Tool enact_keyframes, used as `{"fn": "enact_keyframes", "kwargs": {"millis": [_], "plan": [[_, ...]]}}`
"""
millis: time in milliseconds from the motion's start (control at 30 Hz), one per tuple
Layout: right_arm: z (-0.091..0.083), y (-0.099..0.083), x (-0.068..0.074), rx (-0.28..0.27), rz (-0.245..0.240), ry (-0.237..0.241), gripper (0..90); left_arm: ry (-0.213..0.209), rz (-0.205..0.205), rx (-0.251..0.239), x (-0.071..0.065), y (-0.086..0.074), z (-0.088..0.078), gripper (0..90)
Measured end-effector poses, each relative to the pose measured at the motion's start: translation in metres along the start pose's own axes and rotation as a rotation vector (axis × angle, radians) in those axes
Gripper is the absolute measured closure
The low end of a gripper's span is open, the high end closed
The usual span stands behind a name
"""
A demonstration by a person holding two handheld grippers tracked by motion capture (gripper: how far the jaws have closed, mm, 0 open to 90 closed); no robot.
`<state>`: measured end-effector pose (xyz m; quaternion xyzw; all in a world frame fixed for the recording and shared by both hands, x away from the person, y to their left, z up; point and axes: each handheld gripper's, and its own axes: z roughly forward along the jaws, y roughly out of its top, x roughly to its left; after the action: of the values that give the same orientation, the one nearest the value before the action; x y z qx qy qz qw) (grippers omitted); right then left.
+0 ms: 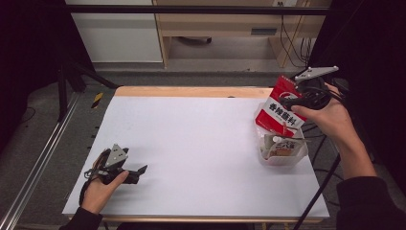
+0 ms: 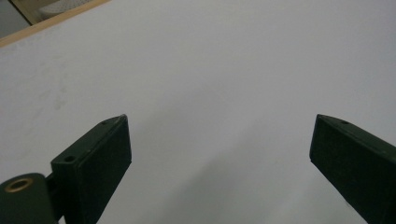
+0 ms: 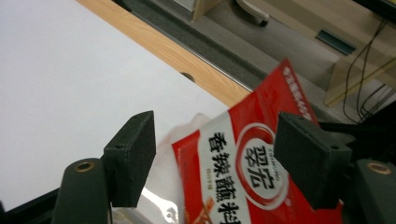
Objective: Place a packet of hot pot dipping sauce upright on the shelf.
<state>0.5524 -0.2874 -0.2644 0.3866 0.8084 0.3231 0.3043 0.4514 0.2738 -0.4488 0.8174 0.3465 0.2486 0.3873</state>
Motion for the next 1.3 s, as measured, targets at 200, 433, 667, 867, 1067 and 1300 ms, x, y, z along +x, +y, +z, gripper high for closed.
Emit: {"fn": "enact_keyframes", "kwargs": {"millis": [200,433,667,867,1067,1300], "plan": [[-0.001,0.012,0.029,-0.018,-0.044,0.057,25.5,0.001,0.001,0.003,0.000,0.000,0.000,5.2],[0.007,0.020,0.073,-0.039,-0.081,0.132,20.3,-0.002,0.002,0.005,0.001,-0.001,0.000,5.2],[0.018,0.018,0.122,-0.059,-0.073,0.205,16.3,0.000,0.001,0.009,0.002,-0.001,0.000,5.2],[0.026,0.011,0.155,-0.087,-0.062,0.244,13.8,0.000,0.002,0.011,0.002,-0.001,0.000,5.1],[0.030,0.001,0.179,-0.107,-0.049,0.255,11.3,-0.002,0.006,0.017,0.002,-0.002,0.000,5.1],[0.038,-0.021,0.199,-0.113,-0.012,0.257,9.3,-0.003,0.004,0.021,0.002,-0.002,0.001,5.0]]}}
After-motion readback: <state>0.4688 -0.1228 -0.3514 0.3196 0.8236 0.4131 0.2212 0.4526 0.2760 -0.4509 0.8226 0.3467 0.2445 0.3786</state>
